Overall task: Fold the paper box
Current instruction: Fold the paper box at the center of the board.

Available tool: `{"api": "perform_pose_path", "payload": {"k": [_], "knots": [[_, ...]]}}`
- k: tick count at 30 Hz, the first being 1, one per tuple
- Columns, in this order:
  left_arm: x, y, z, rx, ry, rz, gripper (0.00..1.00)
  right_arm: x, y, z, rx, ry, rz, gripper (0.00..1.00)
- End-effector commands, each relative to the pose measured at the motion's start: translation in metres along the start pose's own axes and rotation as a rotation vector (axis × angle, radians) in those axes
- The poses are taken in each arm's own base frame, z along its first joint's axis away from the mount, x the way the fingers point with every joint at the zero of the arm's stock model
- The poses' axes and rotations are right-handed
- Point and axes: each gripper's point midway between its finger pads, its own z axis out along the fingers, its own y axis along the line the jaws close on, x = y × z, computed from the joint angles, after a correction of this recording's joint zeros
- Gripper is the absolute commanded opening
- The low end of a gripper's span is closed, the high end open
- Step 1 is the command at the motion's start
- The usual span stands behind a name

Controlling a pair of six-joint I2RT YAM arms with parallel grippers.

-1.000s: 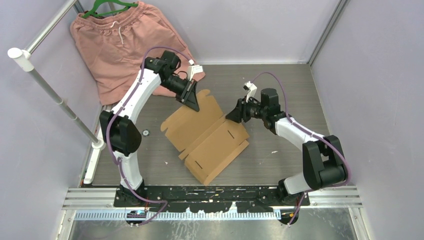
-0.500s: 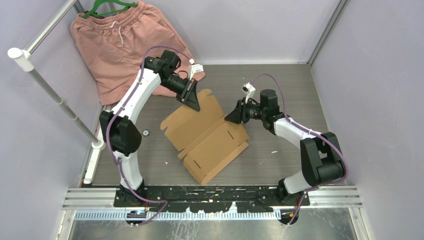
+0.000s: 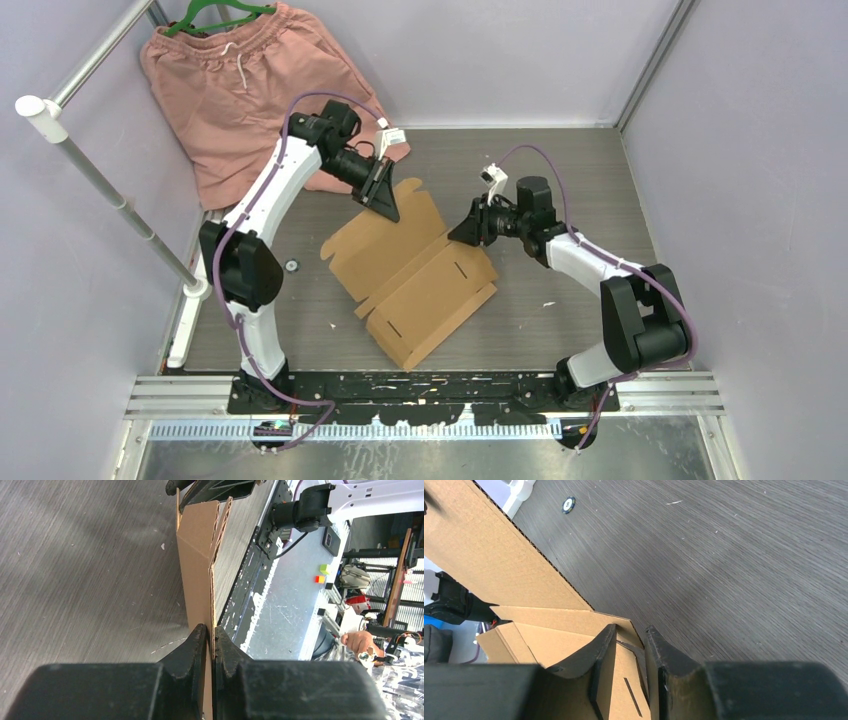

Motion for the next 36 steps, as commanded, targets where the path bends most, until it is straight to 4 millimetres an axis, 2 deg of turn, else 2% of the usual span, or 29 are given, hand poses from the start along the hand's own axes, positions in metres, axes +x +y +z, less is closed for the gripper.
{"api": "perform_pose_path", "payload": {"k": [1, 6, 14, 20, 28, 33, 36], "knots": [[-0.010, -0.007, -0.003, 0.024, -0.025, 0.019, 0.10, -0.027, 0.014, 0.003, -0.011, -0.042, -0.099, 0.31], [-0.012, -0.003, -0.002, 0.014, -0.025, 0.012, 0.09, -0.021, 0.015, 0.005, 0.014, -0.007, -0.119, 0.26], [-0.012, 0.002, 0.001, 0.004, -0.019, -0.003, 0.09, -0.020, 0.022, 0.010, 0.050, 0.019, -0.162, 0.25], [-0.012, 0.004, 0.003, 0.004, -0.020, -0.012, 0.09, -0.011, 0.025, 0.018, 0.112, 0.071, -0.205, 0.24], [-0.014, 0.007, 0.003, -0.012, -0.027, -0.020, 0.08, 0.002, 0.020, 0.030, 0.212, 0.138, -0.247, 0.20], [-0.015, 0.011, 0.003, -0.034, -0.032, -0.027, 0.08, 0.003, 0.016, 0.029, 0.261, 0.149, -0.245, 0.18], [-0.016, 0.013, 0.004, -0.042, -0.035, -0.032, 0.07, 0.004, 0.010, 0.025, 0.301, 0.159, -0.240, 0.21]]}}
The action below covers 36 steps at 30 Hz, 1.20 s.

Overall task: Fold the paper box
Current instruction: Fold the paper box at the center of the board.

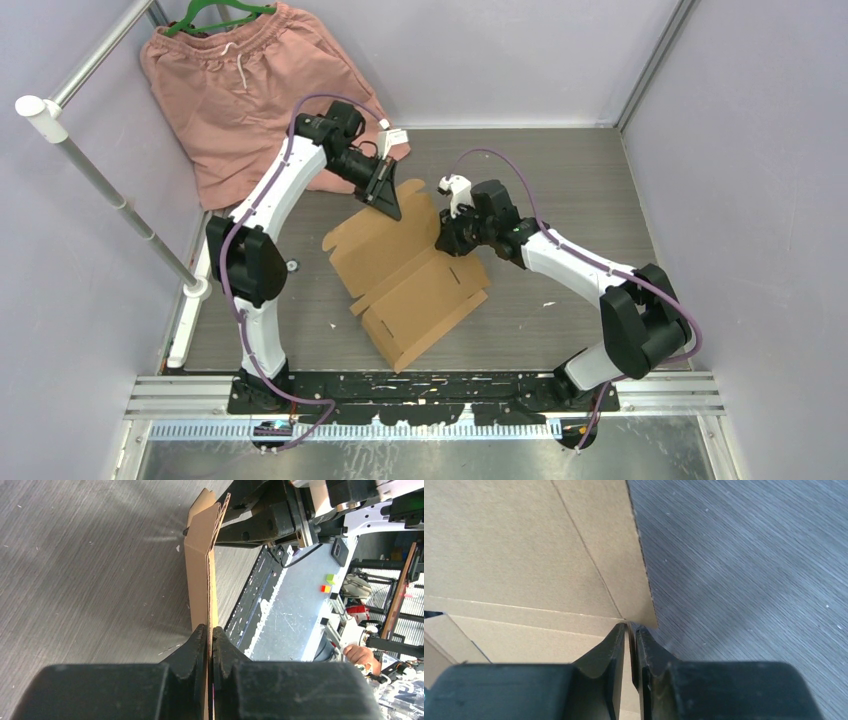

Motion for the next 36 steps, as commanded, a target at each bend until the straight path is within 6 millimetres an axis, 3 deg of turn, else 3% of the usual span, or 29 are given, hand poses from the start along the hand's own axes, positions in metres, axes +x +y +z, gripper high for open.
{"api": "perform_pose_path", "payload": {"k": [1, 9, 26, 36], "knots": [[-0.012, -0.007, -0.003, 0.008, -0.044, 0.021, 0.07, -0.014, -0.011, -0.006, 0.086, -0.015, -0.023, 0.21], [-0.014, -0.001, -0.001, -0.013, -0.047, 0.007, 0.07, -0.003, -0.019, -0.009, 0.135, 0.019, -0.008, 0.23], [-0.012, 0.008, 0.004, -0.032, -0.040, -0.020, 0.06, -0.020, -0.025, -0.024, 0.212, -0.043, -0.011, 0.26], [-0.012, 0.014, 0.008, -0.039, -0.038, -0.043, 0.06, -0.023, -0.028, -0.023, 0.266, -0.044, -0.033, 0.25]]}}
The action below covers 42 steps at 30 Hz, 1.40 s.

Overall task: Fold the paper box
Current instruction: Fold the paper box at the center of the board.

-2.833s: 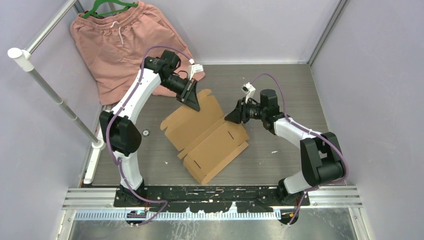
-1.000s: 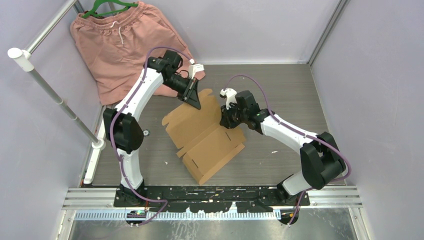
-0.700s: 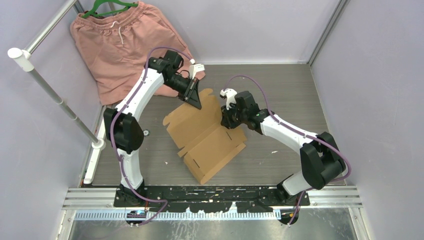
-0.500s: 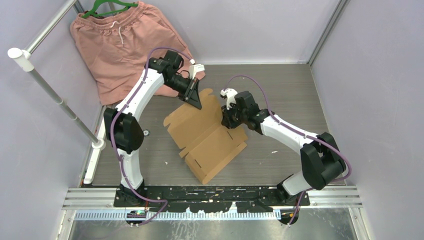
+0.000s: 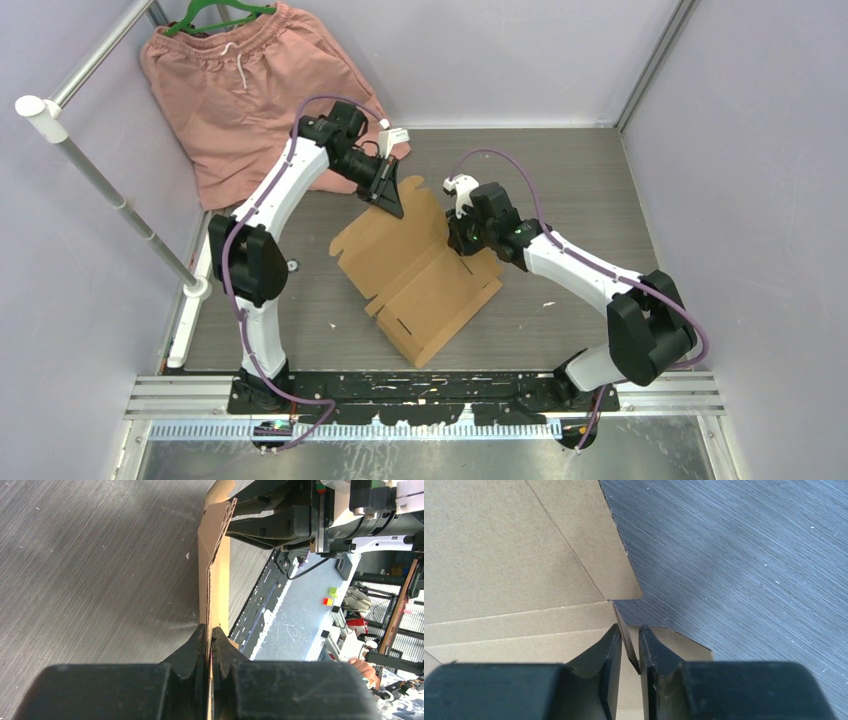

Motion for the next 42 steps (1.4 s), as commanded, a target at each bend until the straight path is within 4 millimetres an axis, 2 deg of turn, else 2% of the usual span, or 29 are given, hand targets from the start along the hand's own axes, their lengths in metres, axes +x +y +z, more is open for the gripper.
{"api": "perform_pose_path", "payload": {"k": [1, 6, 9, 14, 23, 29, 33, 42], "knots": [[-0.004, 0.002, 0.003, 0.006, -0.012, -0.008, 0.06, -0.032, 0.000, -0.009, 0.051, -0.089, -0.031, 0.26], [-0.005, 0.005, 0.005, 0.006, -0.013, -0.016, 0.06, -0.035, 0.003, -0.008, 0.084, -0.099, -0.062, 0.28], [-0.005, 0.006, 0.006, 0.006, -0.016, -0.023, 0.06, -0.037, 0.001, -0.008, 0.128, -0.109, -0.075, 0.25], [-0.004, 0.012, 0.011, 0.000, -0.017, -0.042, 0.06, -0.036, 0.008, -0.004, 0.151, -0.109, -0.099, 0.19], [-0.008, 0.024, 0.022, -0.011, -0.036, -0.102, 0.06, -0.027, 0.019, 0.017, 0.301, -0.061, -0.170, 0.17], [-0.010, 0.027, 0.024, -0.025, -0.049, -0.109, 0.06, -0.017, 0.025, 0.031, 0.308, -0.022, -0.175, 0.17], [-0.010, 0.031, 0.026, -0.033, -0.050, -0.121, 0.05, -0.009, 0.026, 0.038, 0.310, -0.007, -0.164, 0.21], [-0.007, 0.050, 0.031, -0.085, -0.057, -0.172, 0.04, -0.003, 0.043, 0.041, 0.267, -0.019, -0.146, 0.33]]}}
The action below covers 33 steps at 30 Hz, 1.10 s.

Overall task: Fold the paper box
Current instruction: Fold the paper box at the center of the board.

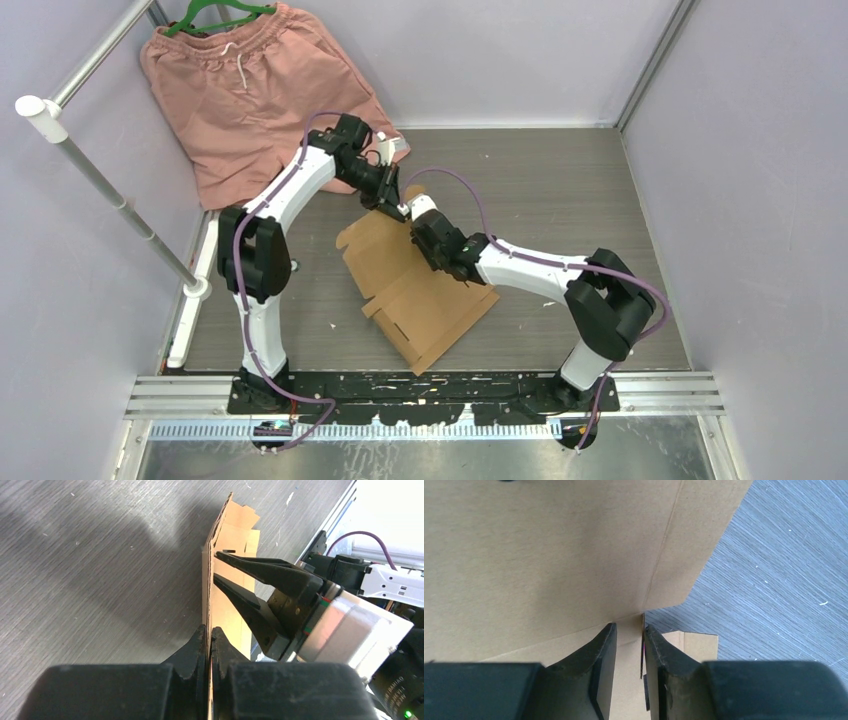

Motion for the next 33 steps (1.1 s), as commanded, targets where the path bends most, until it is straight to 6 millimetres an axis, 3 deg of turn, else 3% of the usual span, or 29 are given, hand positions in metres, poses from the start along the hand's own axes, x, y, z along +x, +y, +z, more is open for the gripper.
{"api": "perform_pose_path", "payload": {"k": [1, 20, 27, 33], "knots": [[-0.011, 0.010, 0.001, -0.025, -0.044, -0.013, 0.04, -0.021, 0.014, -0.005, -0.026, -0.077, 0.050, 0.35], [-0.011, 0.044, 0.003, -0.081, -0.121, -0.099, 0.03, 0.002, 0.056, 0.011, -0.135, -0.055, 0.166, 0.36], [-0.007, 0.049, -0.002, -0.088, -0.129, -0.097, 0.02, -0.017, 0.024, -0.010, -0.085, -0.076, 0.241, 0.37], [-0.005, 0.057, -0.021, -0.115, -0.155, -0.094, 0.02, -0.001, -0.028, -0.043, -0.040, -0.018, 0.405, 0.40]]}}
